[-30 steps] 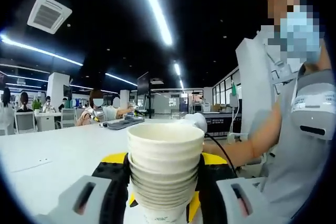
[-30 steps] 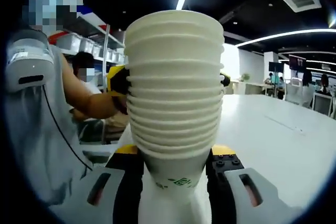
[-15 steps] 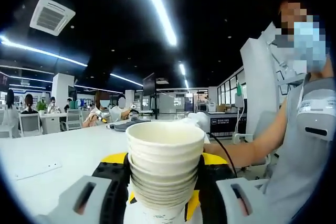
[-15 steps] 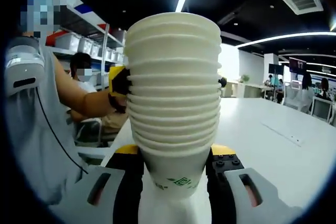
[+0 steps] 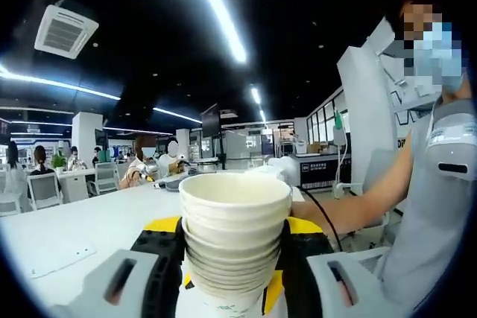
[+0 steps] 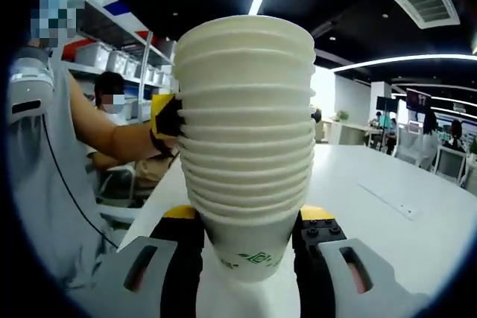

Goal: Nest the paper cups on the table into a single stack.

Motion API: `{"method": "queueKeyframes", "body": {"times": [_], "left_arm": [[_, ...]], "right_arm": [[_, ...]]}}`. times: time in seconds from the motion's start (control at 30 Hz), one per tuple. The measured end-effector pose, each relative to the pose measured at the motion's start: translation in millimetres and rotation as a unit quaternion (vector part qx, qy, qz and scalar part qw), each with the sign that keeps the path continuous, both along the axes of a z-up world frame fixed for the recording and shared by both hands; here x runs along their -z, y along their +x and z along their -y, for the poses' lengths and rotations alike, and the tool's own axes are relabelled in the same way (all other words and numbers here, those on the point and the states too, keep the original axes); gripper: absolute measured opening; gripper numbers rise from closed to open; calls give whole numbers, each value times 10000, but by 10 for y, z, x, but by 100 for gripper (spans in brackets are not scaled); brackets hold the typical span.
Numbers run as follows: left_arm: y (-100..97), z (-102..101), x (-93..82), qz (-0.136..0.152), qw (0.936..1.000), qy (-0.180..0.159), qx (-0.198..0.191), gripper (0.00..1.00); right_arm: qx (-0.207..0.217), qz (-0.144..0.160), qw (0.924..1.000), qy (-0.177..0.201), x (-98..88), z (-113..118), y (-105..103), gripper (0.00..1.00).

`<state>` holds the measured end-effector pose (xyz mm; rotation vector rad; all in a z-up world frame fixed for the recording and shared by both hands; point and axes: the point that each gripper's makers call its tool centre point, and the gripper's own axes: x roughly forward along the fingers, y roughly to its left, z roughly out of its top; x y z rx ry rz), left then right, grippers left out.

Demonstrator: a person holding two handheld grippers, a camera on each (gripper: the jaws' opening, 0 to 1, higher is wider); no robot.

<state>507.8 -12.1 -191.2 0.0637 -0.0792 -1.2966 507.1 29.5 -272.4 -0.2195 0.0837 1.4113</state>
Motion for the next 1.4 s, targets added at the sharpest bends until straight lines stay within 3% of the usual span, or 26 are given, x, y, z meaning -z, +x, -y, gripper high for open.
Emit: {"method": "queueKeyframes", "body": {"times": [0.87,1.4], "left_arm": [[640,-80,-6,-16,9999,-16,-118,55],[1185,-152,174,-155,9992,68,-364,54]], "right_arm": [[158,76,9998,-87,-24,-7,635,49],[249,9,9991,-341,128,-39,1179,49]]}}
